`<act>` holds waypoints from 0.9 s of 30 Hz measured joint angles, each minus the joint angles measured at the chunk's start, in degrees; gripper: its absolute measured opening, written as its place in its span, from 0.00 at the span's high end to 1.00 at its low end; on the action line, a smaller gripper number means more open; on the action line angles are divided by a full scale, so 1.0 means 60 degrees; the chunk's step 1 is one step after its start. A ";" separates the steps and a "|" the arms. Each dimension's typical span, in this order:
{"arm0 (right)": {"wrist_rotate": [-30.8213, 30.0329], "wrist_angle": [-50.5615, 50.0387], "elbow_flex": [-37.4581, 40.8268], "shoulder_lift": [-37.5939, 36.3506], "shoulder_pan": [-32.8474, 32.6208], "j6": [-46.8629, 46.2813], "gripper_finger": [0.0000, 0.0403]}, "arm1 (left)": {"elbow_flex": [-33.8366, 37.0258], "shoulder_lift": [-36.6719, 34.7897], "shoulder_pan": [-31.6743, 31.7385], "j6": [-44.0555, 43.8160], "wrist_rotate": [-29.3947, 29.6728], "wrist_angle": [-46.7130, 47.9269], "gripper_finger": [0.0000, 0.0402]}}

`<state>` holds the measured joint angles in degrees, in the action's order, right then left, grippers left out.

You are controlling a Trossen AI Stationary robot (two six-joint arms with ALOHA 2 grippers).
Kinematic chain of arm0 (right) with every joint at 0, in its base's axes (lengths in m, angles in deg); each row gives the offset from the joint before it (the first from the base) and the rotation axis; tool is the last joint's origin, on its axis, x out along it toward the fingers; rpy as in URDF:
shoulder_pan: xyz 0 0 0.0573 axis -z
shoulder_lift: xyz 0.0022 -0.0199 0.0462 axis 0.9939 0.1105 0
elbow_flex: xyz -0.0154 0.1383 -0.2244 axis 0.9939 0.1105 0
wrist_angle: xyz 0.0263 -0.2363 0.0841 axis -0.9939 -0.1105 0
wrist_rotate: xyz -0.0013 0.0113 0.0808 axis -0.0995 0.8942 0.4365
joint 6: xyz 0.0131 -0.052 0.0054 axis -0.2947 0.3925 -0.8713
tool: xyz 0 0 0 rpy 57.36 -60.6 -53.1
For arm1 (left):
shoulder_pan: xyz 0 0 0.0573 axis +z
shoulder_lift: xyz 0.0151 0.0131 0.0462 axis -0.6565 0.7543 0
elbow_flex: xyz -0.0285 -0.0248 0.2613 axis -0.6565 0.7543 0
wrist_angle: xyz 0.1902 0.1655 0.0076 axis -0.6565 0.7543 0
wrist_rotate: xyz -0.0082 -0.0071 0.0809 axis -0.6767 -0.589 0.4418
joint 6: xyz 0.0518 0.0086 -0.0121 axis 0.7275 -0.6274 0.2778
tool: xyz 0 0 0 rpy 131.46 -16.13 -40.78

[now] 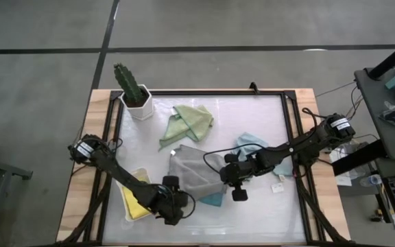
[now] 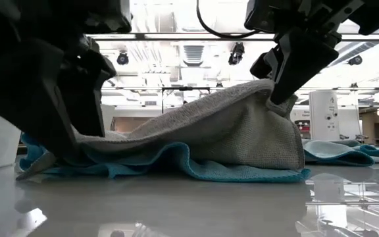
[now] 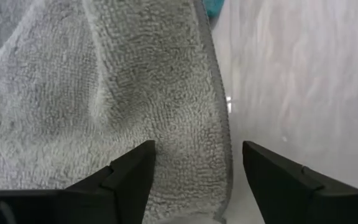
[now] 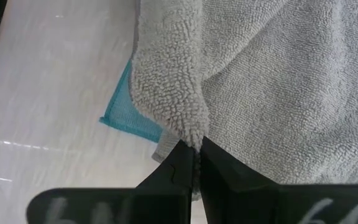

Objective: Fold microfiber towels
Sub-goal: Fold the gray microfiber towel

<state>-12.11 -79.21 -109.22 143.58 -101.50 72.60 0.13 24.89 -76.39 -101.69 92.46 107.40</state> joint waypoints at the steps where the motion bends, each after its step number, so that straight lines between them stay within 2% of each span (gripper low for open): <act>1: 0.0001 0.0002 0.0000 0.0000 0.0000 0.0003 0.98 | 0.0007 -0.0007 -0.0007 -0.0180 0.0003 -0.0007 0.45; 6: 0.0001 -0.0001 0.0000 0.0000 0.0000 -0.0001 0.98 | 0.0100 -0.0015 -0.0029 -0.0456 0.0016 0.0177 0.49; 12: 0.0001 0.0002 0.0000 0.0000 0.0000 0.0006 0.98 | -0.0102 -0.0018 -0.0026 -0.0476 0.0076 0.1126 0.57; 17: 0.0111 -0.0158 0.0000 0.0000 0.0000 0.0072 0.98 | -0.0258 -0.0018 -0.0022 -0.0472 0.0072 0.1455 0.69; 27: 0.0194 -0.1491 0.0000 -0.0069 0.0000 0.0108 0.98 | -0.0809 -0.0151 0.0019 -0.0100 0.0030 0.2949 0.93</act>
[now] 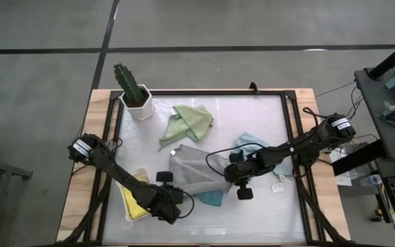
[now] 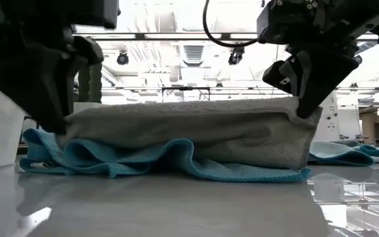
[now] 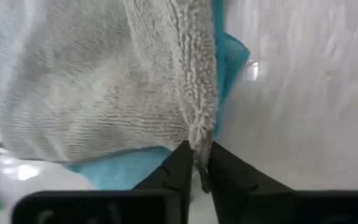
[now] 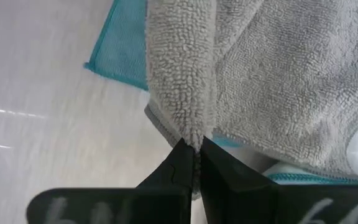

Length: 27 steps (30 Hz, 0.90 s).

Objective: Fold microfiber towels
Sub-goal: Fold the gray microfiber towel

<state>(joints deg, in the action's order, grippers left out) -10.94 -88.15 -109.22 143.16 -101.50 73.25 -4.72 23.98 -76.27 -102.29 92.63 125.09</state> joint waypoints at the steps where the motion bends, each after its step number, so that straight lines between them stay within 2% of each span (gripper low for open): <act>1: 0.0000 0.0014 0.0000 0.0000 0.0000 0.0000 0.98 | -0.0099 -0.0015 0.0017 0.0149 0.0133 0.0173 0.96; 3: 0.0013 0.0014 -0.0003 0.0000 0.0000 0.0067 0.98 | -0.0362 -0.0046 0.0086 0.0476 0.0196 0.0478 0.99; 10: 0.0248 -0.0542 -0.0638 -0.0040 -0.0020 0.0316 0.98 | -0.1160 -0.0529 0.0247 0.1341 0.0338 0.1773 1.00; 22: 0.0240 -0.4087 -0.3044 -0.0036 -0.0215 0.0408 0.98 | -0.1227 -0.2456 0.0254 0.2453 0.0407 0.2058 1.00; 27: 0.0198 -0.4877 -0.4221 -0.0036 -0.0227 0.0401 0.98 | -0.1227 -0.3147 0.0254 0.2526 0.0310 0.2177 1.00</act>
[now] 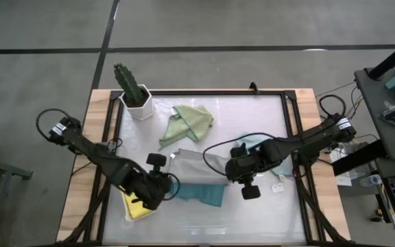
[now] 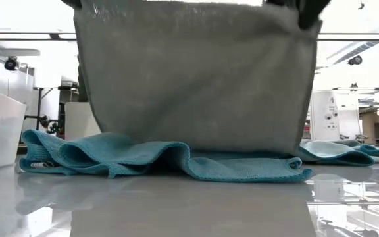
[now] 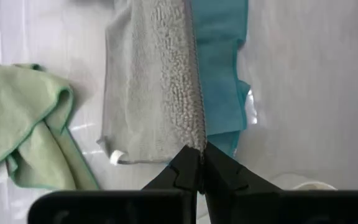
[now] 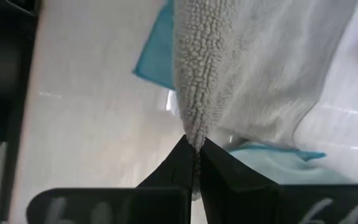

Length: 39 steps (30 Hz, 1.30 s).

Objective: Fold microfiber towels
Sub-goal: Fold the gray microfiber towel

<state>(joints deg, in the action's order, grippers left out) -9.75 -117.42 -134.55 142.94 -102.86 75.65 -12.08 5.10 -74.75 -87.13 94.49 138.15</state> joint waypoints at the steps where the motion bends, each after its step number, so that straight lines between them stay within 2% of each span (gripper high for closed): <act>1: 0.0005 -0.0194 -0.0247 0.0000 -0.0006 -0.0001 0.98 | 0.0000 -0.0131 -0.0008 0.0120 -0.0031 0.0006 1.00; 7: 0.0028 -0.1219 -0.1689 0.0000 0.0004 0.0092 0.98 | 0.0000 -0.0883 -0.0011 0.1132 0.0131 0.0033 1.00; 10: -0.0060 -0.1335 -0.2237 -0.0004 0.0016 0.0366 0.98 | 0.0004 -0.1220 0.0016 0.1790 0.0860 0.0068 1.00; 12: -0.0585 -0.1382 -0.2424 -0.0004 0.0016 0.0705 0.98 | 0.0007 -0.1523 0.0055 0.2137 0.1738 0.0194 1.00; 14: -0.1558 -0.1548 -0.2513 -0.0004 0.0076 0.1071 0.98 | 0.0007 -0.1888 0.0202 0.2206 0.2683 0.0382 1.00; 16: -0.2590 -0.1649 -0.2506 0.0014 0.0247 0.1475 0.98 | 0.0024 -0.2281 0.0481 0.2218 0.3202 0.0542 1.00; 18: -0.3173 -0.1642 -0.2417 0.0017 0.0497 0.1957 0.98 | 0.0118 -0.2652 0.0865 0.2319 0.3390 0.0610 1.00; 22: -0.3391 -0.1346 -0.2361 0.0060 0.1222 0.3119 0.98 | 0.0229 -0.3315 0.1749 0.2892 0.3416 0.0616 1.00; 26: -0.4049 -0.0887 -0.2361 0.0062 0.2067 0.4160 0.98 | 0.0228 -0.3765 0.2661 0.3584 0.3437 0.0616 1.00; 30: -0.3992 -0.0769 -0.2361 0.0055 0.2615 0.4426 0.98 | 0.0232 -0.3967 0.2964 0.4072 0.3385 0.0558 1.00; 32: -0.3887 -0.0888 -0.2361 0.0055 0.2690 0.4250 0.98 | 0.0304 -0.3994 0.2920 0.4107 0.3001 0.0538 1.00; 35: -0.2935 -0.0992 -0.2344 0.0044 0.2697 0.3828 0.98 | 0.0548 -0.3878 0.2742 0.3741 0.1847 0.0462 1.00; 39: -0.1346 -0.0981 -0.1986 0.0026 0.2446 0.3005 0.98 | 0.1240 -0.3404 0.2311 0.2740 0.0985 -0.0057 1.00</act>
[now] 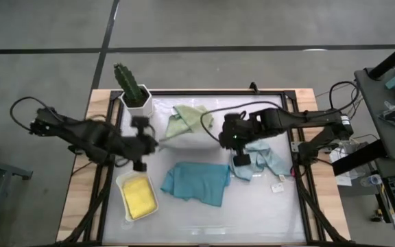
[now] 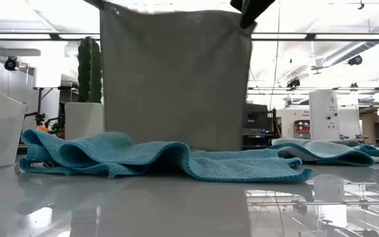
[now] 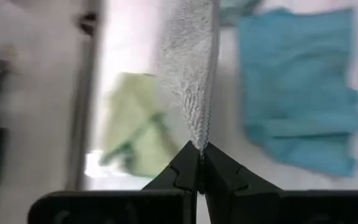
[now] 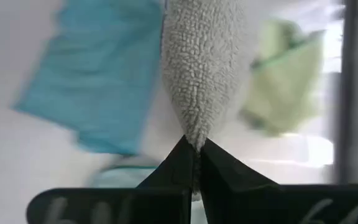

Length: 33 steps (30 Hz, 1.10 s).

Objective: Fold microfiber towels
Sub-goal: Fold the gray microfiber towel

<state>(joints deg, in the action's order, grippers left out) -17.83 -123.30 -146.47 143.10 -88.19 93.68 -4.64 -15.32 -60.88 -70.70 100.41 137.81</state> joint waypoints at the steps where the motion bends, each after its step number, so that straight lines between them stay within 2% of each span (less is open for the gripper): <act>1: 0.0271 0.0002 0.0158 0.0000 -0.0108 -0.0226 0.98 | 0.0208 0.0163 -0.0169 -0.0117 -0.0296 -0.0238 1.00; 4: 0.0945 0.0112 0.0726 0.0000 -0.0500 -0.1036 0.98 | 0.0740 0.0778 -0.0726 -0.0377 -0.1218 -0.1259 1.00; 9: 0.2445 0.1136 0.2048 0.0045 -0.1511 -0.2357 0.98 | 0.0906 0.2080 -0.1544 -0.1292 -0.2599 -0.2324 1.00; 13: 0.3413 0.3134 0.3275 0.0047 -0.2428 -0.3508 0.98 | 0.0859 0.3006 -0.2130 -0.2004 -0.4120 -0.3291 1.00; 17: 0.5378 0.5429 0.4330 0.0184 -0.3069 -0.4520 0.98 | 0.0858 0.3682 -0.2517 -0.2956 -0.5868 -0.4580 1.00; 19: 0.6353 0.6373 0.4737 0.0293 -0.3208 -0.4893 0.98 | 0.0855 0.3908 -0.2606 -0.3366 -0.6294 -0.5083 1.00; 21: 0.6820 0.7017 0.5020 0.0397 -0.3228 -0.5125 0.98 | 0.0859 0.4064 -0.2626 -0.3383 -0.6410 -0.5364 1.00; 24: 0.6802 0.7405 0.5366 0.0526 -0.3154 -0.5210 0.98 | 0.0892 0.4149 -0.2566 -0.3295 -0.6425 -0.5484 1.00; 28: 0.5876 0.7347 0.5738 0.0647 -0.2890 -0.5253 0.98 | 0.1185 0.4131 -0.2211 -0.2952 -0.6320 -0.5386 1.00; 33: 0.5574 0.7363 0.6080 0.0674 -0.2460 -0.5296 0.98 | 0.1683 0.4112 -0.1630 -0.2518 -0.6305 -0.5427 1.00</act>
<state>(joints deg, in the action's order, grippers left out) 15.61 -79.12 -109.99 147.14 -102.95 61.91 5.45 9.35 -70.67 -85.80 62.57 105.25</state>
